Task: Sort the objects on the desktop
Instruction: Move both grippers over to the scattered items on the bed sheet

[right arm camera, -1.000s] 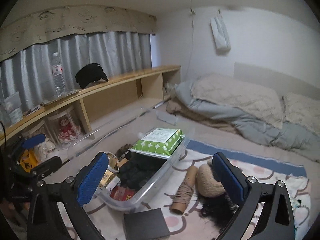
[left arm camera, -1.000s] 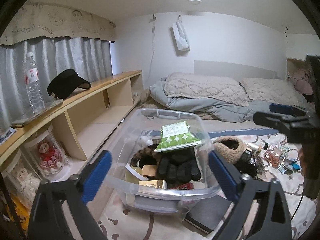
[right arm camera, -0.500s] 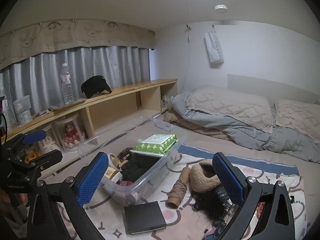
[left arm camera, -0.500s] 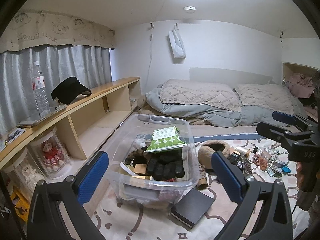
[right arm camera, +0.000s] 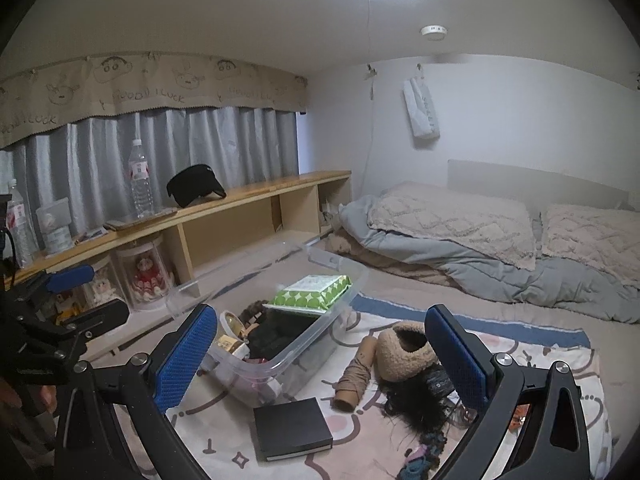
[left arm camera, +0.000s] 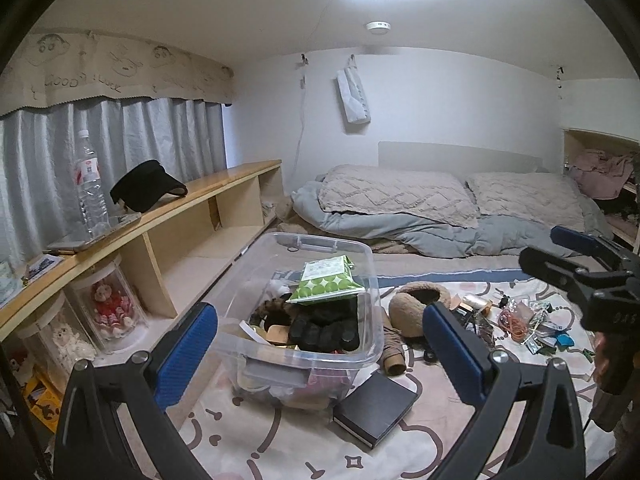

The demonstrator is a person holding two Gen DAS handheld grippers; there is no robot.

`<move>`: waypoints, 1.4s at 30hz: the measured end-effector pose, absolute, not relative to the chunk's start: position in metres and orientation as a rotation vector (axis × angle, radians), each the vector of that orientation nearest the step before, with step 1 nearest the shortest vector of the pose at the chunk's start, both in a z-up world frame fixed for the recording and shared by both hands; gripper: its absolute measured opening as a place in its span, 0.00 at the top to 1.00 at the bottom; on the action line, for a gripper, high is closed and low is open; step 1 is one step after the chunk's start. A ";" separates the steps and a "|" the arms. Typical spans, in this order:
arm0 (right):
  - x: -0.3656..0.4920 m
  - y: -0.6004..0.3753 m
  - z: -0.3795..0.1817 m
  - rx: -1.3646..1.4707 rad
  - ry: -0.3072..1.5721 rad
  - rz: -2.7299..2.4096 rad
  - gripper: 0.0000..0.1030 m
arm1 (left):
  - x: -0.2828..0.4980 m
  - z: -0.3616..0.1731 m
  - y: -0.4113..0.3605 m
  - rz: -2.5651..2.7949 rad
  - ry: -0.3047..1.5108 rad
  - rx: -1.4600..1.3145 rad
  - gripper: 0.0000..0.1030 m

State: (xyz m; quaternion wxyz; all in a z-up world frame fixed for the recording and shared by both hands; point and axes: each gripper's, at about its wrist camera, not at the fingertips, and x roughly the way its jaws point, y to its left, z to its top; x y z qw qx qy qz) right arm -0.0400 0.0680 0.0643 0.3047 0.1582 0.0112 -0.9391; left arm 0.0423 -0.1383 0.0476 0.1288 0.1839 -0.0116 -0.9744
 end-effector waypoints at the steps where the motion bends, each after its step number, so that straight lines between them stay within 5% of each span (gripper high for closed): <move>1: -0.039 0.069 0.065 0.416 0.028 -2.486 0.00 | 0.044 0.048 -0.138 -2.830 -0.032 0.529 0.00; 42: -0.004 0.190 0.064 0.426 0.083 -2.858 0.00 | 0.004 0.034 -0.063 -3.060 0.010 0.542 0.00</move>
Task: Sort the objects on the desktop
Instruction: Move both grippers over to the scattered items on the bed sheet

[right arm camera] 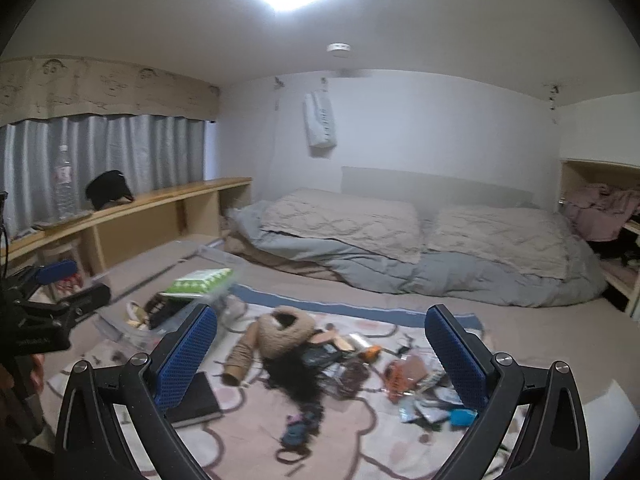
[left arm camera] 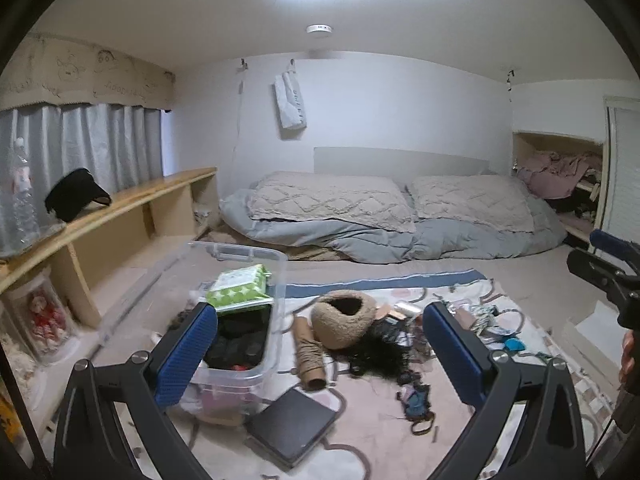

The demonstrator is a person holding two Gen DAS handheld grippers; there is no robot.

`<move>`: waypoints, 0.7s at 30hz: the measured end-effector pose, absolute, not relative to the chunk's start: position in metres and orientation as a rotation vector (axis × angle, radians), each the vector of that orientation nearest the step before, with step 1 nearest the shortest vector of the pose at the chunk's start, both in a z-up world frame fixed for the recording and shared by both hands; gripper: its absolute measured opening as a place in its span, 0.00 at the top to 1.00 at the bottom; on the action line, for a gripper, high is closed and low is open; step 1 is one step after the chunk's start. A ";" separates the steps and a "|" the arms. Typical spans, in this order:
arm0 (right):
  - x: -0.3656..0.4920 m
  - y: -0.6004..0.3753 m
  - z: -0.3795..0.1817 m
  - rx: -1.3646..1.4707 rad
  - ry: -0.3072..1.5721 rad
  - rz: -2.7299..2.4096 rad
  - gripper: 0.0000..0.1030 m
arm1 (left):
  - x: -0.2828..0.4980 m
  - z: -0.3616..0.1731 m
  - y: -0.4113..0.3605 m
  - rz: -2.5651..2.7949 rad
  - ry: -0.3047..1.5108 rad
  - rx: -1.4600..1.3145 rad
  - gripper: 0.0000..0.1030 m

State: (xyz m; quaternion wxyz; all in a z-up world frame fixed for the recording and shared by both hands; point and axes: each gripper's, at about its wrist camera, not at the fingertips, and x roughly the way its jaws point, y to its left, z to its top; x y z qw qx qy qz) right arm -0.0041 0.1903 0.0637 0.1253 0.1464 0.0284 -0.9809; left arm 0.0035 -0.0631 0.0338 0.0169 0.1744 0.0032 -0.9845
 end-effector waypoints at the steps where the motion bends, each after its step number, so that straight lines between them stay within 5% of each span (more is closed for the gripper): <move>1: -0.004 0.195 0.063 0.430 0.079 -2.868 0.00 | 0.001 0.032 -0.062 -3.069 0.018 0.548 0.00; 15: -0.021 0.279 0.018 0.533 0.063 -3.041 0.00 | -0.034 -0.010 -0.042 -3.173 -0.030 0.611 0.00; 21: -0.038 0.317 -0.019 0.616 -0.082 -3.091 0.00 | -0.056 -0.030 -0.026 -3.214 -0.051 0.637 0.00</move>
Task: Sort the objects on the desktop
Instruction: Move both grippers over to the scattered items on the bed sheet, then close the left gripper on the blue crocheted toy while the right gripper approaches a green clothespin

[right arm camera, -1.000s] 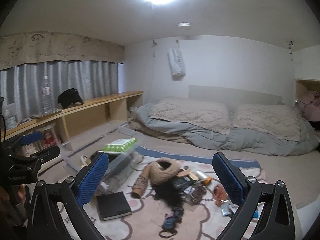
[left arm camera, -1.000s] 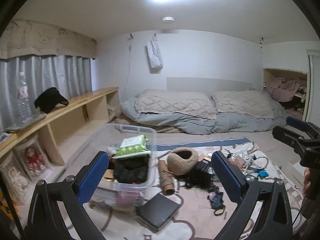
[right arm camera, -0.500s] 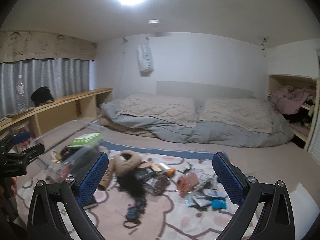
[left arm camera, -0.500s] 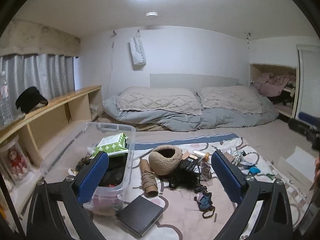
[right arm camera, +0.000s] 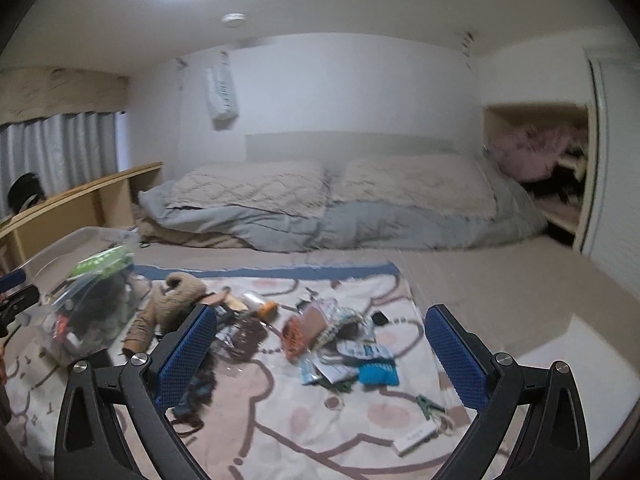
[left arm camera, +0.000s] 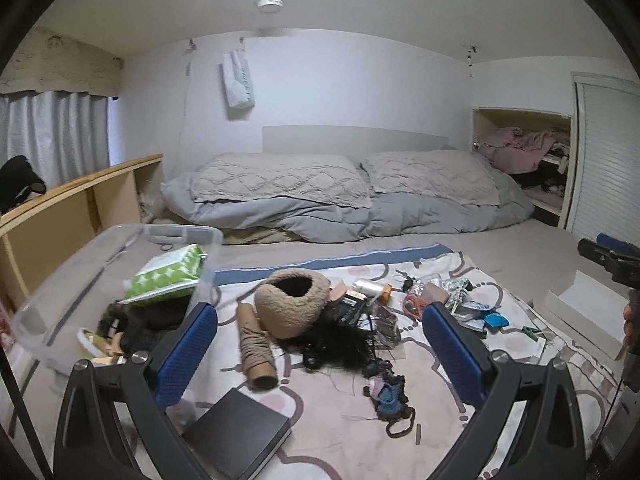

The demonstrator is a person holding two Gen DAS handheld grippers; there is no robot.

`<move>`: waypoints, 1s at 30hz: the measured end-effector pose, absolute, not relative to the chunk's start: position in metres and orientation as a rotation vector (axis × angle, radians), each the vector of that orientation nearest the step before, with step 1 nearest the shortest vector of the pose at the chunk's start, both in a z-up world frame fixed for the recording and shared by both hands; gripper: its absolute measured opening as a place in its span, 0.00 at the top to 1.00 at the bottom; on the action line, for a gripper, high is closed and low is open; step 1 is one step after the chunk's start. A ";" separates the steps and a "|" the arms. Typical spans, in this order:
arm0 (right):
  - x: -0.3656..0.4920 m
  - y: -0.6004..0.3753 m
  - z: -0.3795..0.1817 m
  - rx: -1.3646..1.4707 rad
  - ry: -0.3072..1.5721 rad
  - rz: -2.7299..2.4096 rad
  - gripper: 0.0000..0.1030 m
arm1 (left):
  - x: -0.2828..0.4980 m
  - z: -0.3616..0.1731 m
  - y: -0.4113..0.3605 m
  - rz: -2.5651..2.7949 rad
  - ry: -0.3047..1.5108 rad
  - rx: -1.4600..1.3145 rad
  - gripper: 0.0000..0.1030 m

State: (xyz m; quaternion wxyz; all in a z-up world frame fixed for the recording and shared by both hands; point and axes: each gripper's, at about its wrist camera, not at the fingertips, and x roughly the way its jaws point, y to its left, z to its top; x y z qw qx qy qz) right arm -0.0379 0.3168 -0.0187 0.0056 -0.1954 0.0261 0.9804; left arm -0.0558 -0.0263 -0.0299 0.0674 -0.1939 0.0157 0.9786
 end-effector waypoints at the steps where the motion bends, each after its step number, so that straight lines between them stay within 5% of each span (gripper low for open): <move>1: -0.040 0.321 -0.024 -0.628 0.103 3.059 0.00 | -0.059 -0.033 -0.024 2.942 0.050 -0.582 0.00; 19: -0.129 0.266 -0.136 -0.999 0.419 3.108 0.00 | -0.136 -0.112 0.004 2.896 0.035 -0.703 0.00; 30: -0.139 0.232 -0.220 -1.253 0.170 2.969 0.00 | -0.160 -0.173 0.028 2.759 0.056 -0.851 0.00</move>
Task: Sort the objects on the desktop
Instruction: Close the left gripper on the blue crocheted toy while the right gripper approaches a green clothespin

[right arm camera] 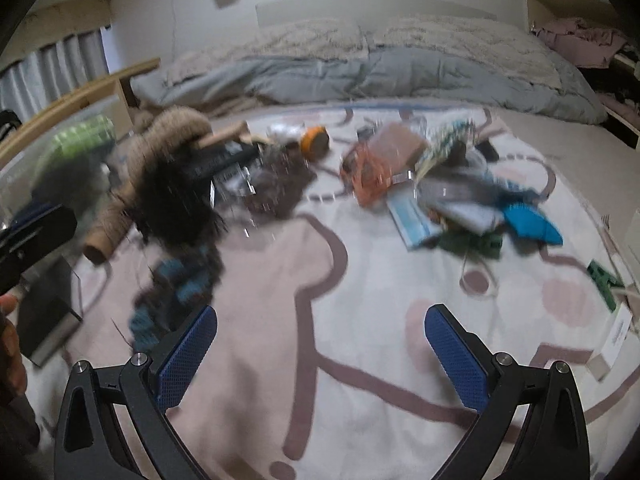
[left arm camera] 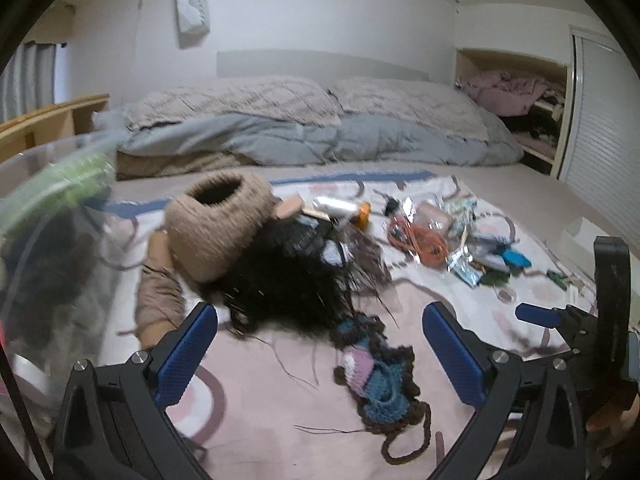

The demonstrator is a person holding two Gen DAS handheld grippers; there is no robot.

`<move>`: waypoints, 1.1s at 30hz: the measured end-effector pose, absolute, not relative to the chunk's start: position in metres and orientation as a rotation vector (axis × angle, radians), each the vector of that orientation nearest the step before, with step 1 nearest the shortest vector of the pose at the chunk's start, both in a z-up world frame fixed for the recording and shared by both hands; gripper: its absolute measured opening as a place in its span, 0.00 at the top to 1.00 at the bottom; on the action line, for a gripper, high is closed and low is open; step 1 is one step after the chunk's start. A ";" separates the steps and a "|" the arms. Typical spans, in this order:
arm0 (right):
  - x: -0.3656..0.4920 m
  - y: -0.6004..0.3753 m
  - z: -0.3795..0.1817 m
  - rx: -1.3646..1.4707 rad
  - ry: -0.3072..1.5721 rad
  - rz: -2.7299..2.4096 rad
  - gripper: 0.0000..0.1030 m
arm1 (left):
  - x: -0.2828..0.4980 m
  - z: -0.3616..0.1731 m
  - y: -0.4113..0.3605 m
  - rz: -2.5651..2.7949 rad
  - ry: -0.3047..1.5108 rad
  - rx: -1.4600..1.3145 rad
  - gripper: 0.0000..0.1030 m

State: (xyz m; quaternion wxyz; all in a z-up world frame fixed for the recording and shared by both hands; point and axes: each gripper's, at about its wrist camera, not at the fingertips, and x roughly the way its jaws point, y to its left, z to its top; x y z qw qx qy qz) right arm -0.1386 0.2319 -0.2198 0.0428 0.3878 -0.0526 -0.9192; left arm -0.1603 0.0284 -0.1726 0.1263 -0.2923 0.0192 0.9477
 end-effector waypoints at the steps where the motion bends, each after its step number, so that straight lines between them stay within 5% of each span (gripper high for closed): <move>1: -0.139 0.232 -0.225 1.218 -0.154 -2.803 0.00 | -0.162 -0.177 0.031 2.751 0.063 -0.861 0.00; 10: -0.125 0.242 -0.247 1.328 -0.162 -2.717 0.00 | -0.173 -0.211 0.059 2.636 0.092 -0.981 0.00; 16: -0.120 0.263 -0.247 1.314 -0.324 -2.665 0.00 | -0.174 -0.227 0.070 2.554 0.082 -1.083 0.07; 24: -0.120 0.249 -0.249 1.410 -0.174 -2.622 0.00 | -0.181 -0.245 0.068 2.537 0.072 -1.207 0.21; 30: -0.127 0.272 -0.237 1.366 -0.279 -2.662 0.00 | -0.177 -0.250 0.067 2.538 0.089 -1.214 0.24; 33: -0.135 0.297 -0.228 1.314 -0.391 -2.738 0.18 | -0.176 -0.251 0.068 2.540 0.102 -1.210 0.24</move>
